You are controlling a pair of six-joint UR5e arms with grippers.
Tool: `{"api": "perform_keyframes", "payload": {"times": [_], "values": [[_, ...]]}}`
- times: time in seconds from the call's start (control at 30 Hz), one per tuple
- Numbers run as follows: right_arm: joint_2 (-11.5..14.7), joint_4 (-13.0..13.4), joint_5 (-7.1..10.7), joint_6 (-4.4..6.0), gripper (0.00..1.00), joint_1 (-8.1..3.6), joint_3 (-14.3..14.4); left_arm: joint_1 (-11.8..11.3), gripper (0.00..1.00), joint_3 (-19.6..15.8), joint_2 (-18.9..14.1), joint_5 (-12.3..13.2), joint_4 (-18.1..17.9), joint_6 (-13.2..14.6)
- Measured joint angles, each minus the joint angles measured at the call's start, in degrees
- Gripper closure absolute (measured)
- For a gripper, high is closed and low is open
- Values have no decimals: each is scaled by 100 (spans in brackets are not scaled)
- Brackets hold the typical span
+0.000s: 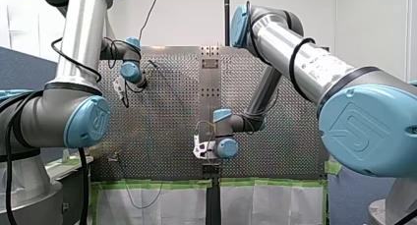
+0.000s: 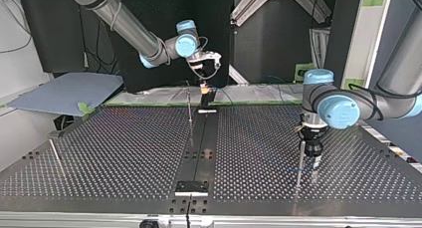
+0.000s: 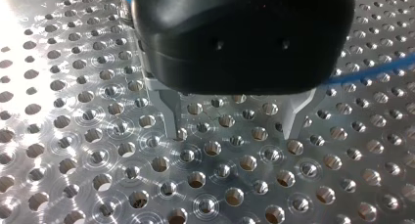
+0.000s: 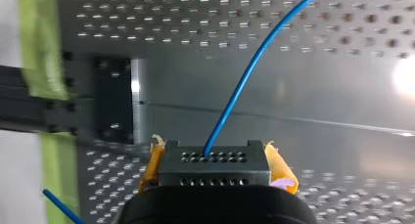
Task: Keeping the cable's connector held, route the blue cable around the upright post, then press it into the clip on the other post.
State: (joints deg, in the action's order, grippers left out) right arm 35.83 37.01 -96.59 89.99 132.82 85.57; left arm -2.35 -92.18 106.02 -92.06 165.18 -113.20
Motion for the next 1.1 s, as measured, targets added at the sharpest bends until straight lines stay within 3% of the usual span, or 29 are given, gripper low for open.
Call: {"api": "perform_keyframes", "payload": {"times": [0.27, 0.5, 0.8, 1.0, 1.1], "values": [[-405, 241, -213, 24, 100, -9, 1, -17, 0, 0, -3, 6, -2, 0], [-791, 543, -537, 118, 100, -30, 99, -35, 0, 0, -4, 1, -3, 0], [-1279, 814, -897, 158, 100, -58, 170, -50, 0, 0, -2, -8, -3, 0], [-1572, 1119, -998, 338, 100, -145, 450, -52, 0, 0, -3, -13, -2, 0], [-1619, 1294, -1013, 372, 100, -208, 582, -52, 0, 0, -2, -16, 6, 0]]}}
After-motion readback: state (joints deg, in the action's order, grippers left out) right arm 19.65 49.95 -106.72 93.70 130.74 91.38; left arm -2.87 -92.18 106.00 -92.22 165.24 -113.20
